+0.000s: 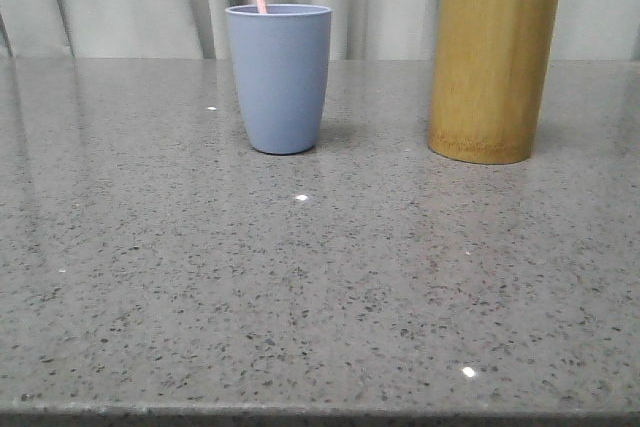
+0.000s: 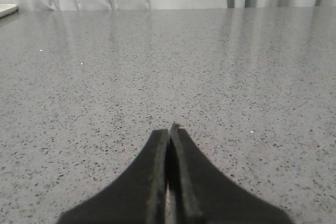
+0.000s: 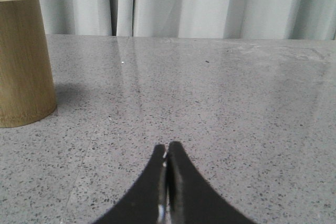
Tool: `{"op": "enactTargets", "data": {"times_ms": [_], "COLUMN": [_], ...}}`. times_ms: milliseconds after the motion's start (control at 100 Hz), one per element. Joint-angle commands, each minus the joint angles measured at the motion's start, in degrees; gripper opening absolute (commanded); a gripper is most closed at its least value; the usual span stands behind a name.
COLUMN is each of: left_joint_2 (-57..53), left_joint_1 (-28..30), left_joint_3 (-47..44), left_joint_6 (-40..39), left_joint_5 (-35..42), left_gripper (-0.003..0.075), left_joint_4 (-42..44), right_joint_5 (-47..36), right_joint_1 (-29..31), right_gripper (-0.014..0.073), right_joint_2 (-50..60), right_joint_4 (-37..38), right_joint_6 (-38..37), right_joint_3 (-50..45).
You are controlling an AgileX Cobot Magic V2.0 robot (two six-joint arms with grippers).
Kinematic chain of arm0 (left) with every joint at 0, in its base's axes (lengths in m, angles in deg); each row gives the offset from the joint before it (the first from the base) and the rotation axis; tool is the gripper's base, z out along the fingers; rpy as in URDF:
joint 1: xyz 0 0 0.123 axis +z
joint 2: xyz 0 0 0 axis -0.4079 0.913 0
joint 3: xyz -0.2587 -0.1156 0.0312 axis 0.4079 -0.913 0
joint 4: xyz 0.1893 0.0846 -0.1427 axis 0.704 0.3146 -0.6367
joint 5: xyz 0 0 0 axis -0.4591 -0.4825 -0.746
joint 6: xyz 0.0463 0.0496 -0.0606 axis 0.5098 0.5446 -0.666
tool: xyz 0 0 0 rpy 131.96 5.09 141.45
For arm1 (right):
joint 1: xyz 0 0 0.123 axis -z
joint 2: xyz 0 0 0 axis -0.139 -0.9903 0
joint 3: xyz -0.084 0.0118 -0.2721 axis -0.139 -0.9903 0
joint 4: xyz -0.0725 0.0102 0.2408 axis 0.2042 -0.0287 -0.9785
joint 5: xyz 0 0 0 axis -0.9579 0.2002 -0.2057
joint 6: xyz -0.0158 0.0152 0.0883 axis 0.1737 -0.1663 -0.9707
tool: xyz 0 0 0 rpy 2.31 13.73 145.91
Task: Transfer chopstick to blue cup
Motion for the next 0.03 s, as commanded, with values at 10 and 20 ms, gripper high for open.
{"op": "enactTargets", "data": {"times_ms": [10,20], "left_joint_2": [-2.0,-2.0], "left_joint_1": [0.0,0.0], "left_joint_3": [-0.4,-0.4], "left_joint_6": [-0.3,-0.3], "left_joint_5": [4.4,4.4], "left_gripper": [-0.0019,-0.0019], "left_joint_4": [-0.4,-0.4], "right_joint_5": [-4.3,-4.3], "right_joint_1": [0.3,0.3], "right_gripper": [-0.007,-0.007], "right_joint_2": [1.2,1.2], "right_joint_4": [0.8,0.8], "right_joint_6": [0.2,0.2], "right_joint_3": [0.0,0.0]}}
